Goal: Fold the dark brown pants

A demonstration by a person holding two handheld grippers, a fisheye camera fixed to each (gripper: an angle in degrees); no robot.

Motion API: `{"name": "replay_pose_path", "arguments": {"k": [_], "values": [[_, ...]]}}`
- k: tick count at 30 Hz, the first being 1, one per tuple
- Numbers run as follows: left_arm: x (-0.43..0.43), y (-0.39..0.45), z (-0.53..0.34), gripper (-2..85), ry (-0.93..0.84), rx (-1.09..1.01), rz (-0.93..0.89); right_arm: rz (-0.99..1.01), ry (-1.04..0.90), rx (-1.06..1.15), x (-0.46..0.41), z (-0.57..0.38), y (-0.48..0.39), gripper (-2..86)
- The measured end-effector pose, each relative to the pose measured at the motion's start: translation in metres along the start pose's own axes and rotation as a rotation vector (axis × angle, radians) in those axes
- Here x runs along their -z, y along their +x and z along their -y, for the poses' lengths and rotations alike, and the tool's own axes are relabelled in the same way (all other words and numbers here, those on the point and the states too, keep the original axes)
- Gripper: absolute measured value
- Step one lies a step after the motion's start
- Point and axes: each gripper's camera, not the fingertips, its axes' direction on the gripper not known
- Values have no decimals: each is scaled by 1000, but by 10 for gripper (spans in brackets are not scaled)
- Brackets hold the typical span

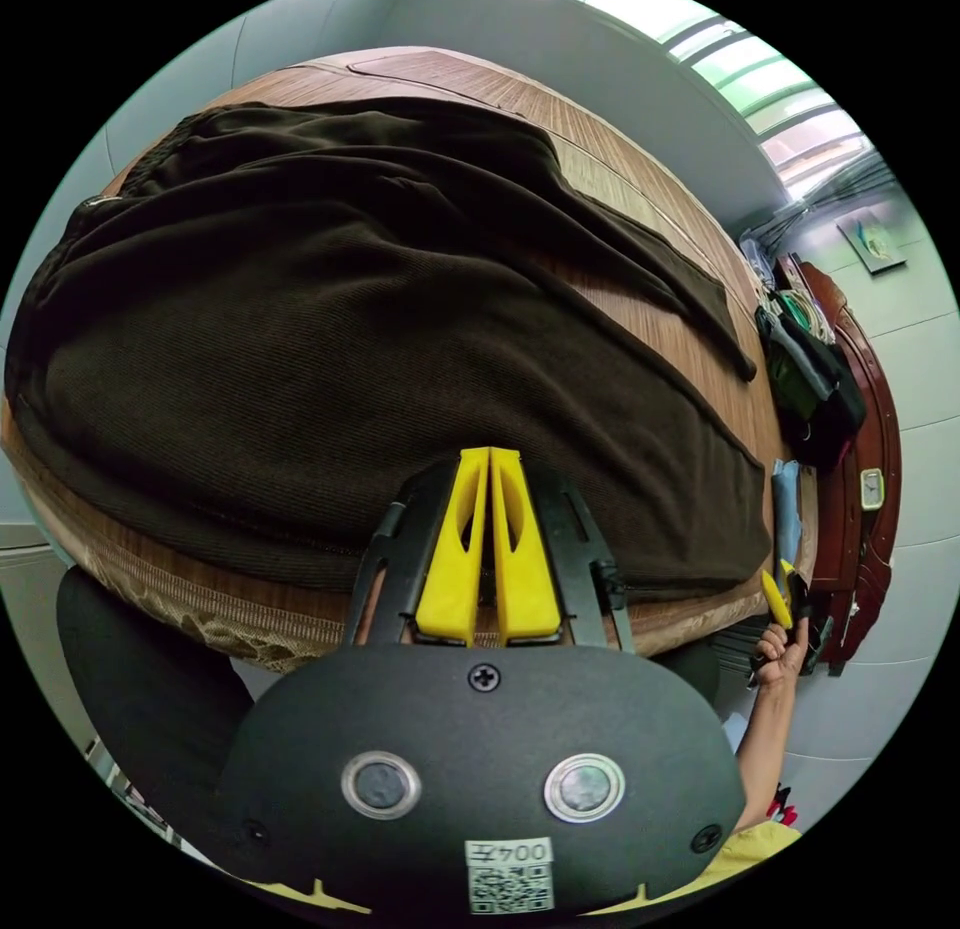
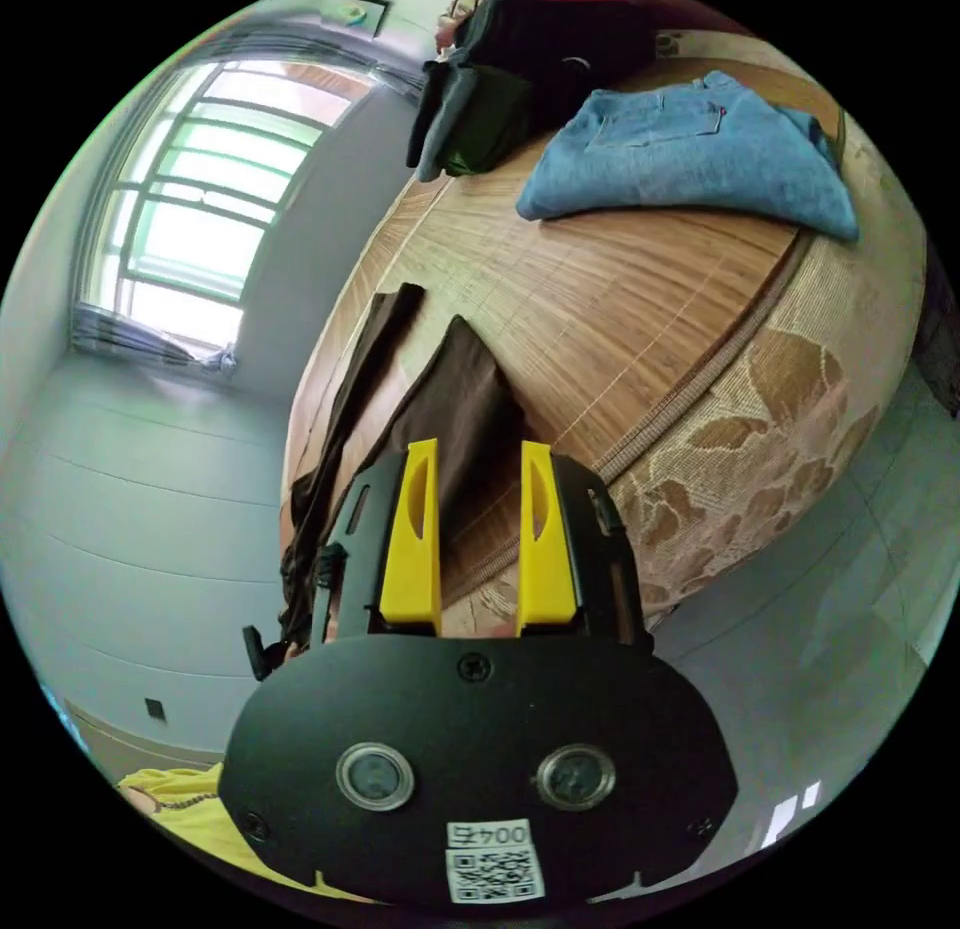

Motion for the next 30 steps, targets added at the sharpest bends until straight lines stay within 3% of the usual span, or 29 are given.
{"name": "replay_pose_path", "arguments": {"k": [3,5,11,14,20,25,30], "values": [[0,-3,-3,7,11,18,-9,-64,-68,32,-25,0,-11,72],[1,0,-4,7,18,8,13,-191,-15,168,-40,1,-55,42],[2,-2,-4,6,4,-6,17,-354,-136,665,-149,-31,-223,88],[3,-5,-5,6,1,-4,5,-333,-145,748,-170,-68,-252,116],[4,-5,-11,6,14,-39,12,-261,6,560,-112,-69,-171,114],[6,-5,-17,6,25,-67,16,-169,-51,384,-105,-15,-126,118],[7,-10,-21,8,20,-54,-10,-183,-166,361,-147,13,-134,83]]}}
